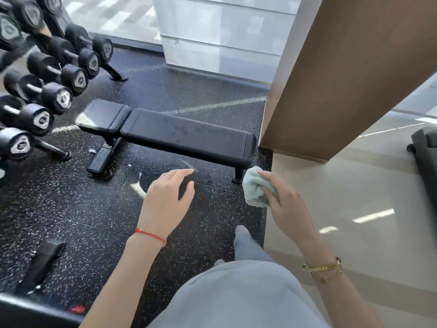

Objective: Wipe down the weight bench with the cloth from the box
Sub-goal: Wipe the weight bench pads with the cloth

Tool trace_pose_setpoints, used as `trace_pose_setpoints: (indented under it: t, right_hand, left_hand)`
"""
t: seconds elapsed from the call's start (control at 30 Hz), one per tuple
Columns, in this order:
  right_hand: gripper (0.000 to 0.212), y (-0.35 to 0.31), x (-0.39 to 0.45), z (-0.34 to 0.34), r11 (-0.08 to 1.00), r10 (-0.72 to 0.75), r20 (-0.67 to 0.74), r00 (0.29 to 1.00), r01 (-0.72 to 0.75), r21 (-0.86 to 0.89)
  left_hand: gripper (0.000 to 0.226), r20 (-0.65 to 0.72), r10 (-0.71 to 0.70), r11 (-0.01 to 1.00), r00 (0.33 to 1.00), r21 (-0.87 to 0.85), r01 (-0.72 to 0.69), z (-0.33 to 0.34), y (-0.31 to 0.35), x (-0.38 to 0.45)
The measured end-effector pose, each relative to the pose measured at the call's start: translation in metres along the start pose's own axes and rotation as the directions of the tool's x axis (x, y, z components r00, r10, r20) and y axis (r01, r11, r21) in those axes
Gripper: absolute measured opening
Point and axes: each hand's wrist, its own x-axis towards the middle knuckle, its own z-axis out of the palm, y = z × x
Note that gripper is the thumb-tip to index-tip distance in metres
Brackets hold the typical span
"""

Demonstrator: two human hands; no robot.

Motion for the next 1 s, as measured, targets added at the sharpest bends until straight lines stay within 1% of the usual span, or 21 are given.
trace_pose_setpoints:
  t: [0.2,0.37,0.47,0.63,0.83,1.0]
  right_hand:
    - [0.036,0.0,0.087,0.032,0.997,-0.066,0.027,0.997,0.065,0.046]
    - [0.034,-0.001,0.179,0.068,0.994,-0.108,0.053,0.993,0.105,0.042]
    - [0.034,-0.009,0.243,0.087,0.99,-0.135,0.05,0.99,0.133,0.045]
    - [0.036,-0.028,0.327,0.106,0.988,-0.15,0.042,0.988,0.148,0.045]
    - [0.037,-0.035,0.379,0.116,0.996,-0.083,0.026,0.996,0.082,0.047]
    - [0.036,-0.026,0.4,0.123,0.999,0.036,-0.04,0.999,-0.035,0.034]
  left_hand:
    - [0.028,-0.048,-0.037,0.999,0.998,-0.012,0.037,-0.002,-0.033,0.073]
    - [0.03,-0.093,-0.062,0.998,0.994,-0.024,0.06,-0.004,-0.076,0.159]
    - [0.031,-0.122,-0.051,0.998,0.991,-0.033,0.047,-0.007,-0.102,0.22]
    - [0.035,-0.112,-0.011,1.0,0.994,-0.009,0.01,-0.013,-0.133,0.297]
    - [0.031,-0.057,0.053,0.998,0.997,-0.027,-0.055,-0.011,-0.15,0.368]
    - [0.03,0.012,0.151,0.988,0.988,-0.031,-0.151,0.002,-0.159,0.417]
